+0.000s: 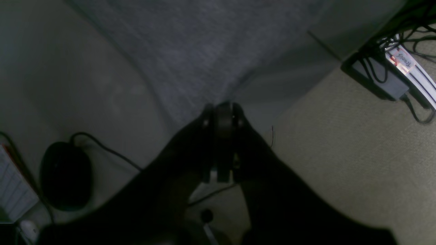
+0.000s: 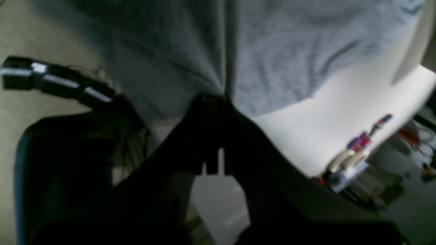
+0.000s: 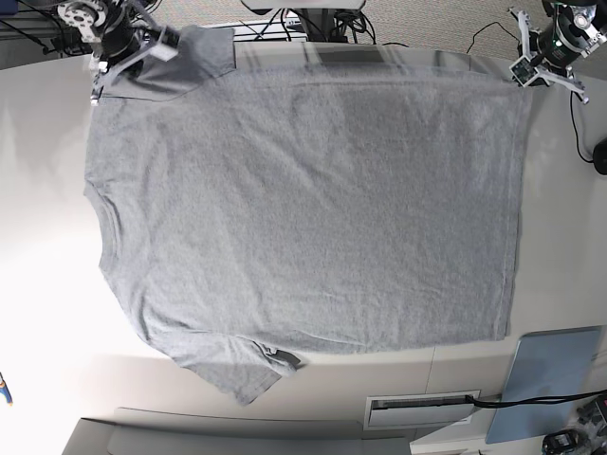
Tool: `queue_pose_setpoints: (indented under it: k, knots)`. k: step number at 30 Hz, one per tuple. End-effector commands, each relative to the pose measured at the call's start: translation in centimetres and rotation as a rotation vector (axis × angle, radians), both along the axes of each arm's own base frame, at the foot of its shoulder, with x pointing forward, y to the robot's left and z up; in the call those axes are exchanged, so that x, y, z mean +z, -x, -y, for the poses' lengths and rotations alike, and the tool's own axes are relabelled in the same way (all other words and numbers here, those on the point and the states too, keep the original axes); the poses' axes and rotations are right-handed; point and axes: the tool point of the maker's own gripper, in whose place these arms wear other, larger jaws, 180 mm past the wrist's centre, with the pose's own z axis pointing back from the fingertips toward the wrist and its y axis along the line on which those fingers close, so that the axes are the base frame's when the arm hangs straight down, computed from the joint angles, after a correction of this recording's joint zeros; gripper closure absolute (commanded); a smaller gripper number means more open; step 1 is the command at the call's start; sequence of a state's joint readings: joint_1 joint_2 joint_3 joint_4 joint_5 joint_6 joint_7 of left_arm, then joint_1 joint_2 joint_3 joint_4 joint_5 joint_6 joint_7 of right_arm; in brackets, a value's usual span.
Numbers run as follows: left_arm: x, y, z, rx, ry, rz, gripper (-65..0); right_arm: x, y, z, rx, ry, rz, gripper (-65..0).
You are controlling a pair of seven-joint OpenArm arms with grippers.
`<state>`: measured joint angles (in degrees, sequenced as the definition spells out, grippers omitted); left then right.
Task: Fold the T-shirt properly
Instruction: 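Lift the shoulder corners with both grippers and pull them up, then lay the lifted shoulder edge down over the shirt body with both grippers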
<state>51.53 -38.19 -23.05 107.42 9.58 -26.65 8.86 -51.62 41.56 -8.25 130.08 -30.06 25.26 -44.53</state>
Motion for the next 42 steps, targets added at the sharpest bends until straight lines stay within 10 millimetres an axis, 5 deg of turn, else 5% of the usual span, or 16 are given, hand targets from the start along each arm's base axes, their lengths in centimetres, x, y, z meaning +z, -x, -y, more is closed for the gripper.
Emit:
queue_pose_setpoints:
  k: [1,7,20,36,42]
  knots:
    - [1.3,-1.6,-0.3,0.016,0.003,0.069,0.0,1.1,-1.4,0.2,0.001,0.013,0.063,0.0]
    - [2.6,-4.5,-0.5,0.087,0.046,0.157,0.0,2.8,-5.5,0.5,-0.015,0.007,0.195,0.0]
    - [2.9,-8.9,-0.7,0.2,0.133,0.259,0.0,2.4,-12.5,1.4,-0.079,-0.102,0.321,0.0]
    - [2.3,-11.9,-1.9,0.264,0.191,0.287,0.0,4.5,-17.8,-0.7,-0.038,-0.146,0.419,0.0]
    - [2.5,-12.2,-1.9,0.264,0.191,0.294,0.0,4.4,-19.0,0.4,-0.064,-0.137,0.426,0.0]
